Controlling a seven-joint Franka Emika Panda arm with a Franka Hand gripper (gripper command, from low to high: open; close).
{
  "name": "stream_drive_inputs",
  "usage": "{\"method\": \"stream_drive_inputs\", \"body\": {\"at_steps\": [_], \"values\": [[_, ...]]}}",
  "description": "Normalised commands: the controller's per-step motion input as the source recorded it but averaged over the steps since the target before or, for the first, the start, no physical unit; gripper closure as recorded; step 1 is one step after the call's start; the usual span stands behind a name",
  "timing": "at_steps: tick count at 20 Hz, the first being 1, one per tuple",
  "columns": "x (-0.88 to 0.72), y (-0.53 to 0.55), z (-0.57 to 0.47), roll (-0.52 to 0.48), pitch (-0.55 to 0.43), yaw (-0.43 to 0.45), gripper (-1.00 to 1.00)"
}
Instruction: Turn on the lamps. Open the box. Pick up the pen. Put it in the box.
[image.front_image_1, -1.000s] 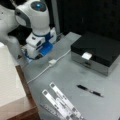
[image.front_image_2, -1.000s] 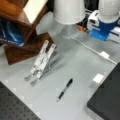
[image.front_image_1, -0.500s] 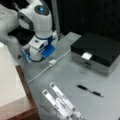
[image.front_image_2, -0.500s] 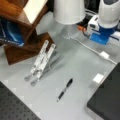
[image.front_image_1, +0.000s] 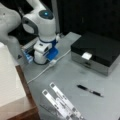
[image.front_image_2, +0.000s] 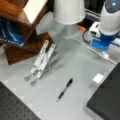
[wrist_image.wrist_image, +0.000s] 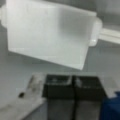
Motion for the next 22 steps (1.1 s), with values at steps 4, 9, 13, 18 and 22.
{"method": "stream_drive_inputs", "body": {"at_steps": [4, 9, 13, 18, 22], "values": [[-0.41, 0.03, -0.28, 0.144, -0.326, -0.009, 1.00], [-0.45, -0.03, -0.30, 0.182, -0.331, 0.030, 1.00], [-0.47, -0.04, -0.33, 0.259, -0.350, 0.024, 1.00], [-0.52, -0.07, -0.29, 0.279, -0.344, -0.006, 1.00], [-0.56, -0.10, -0.30, 0.271, -0.345, -0.019, 1.00]]}}
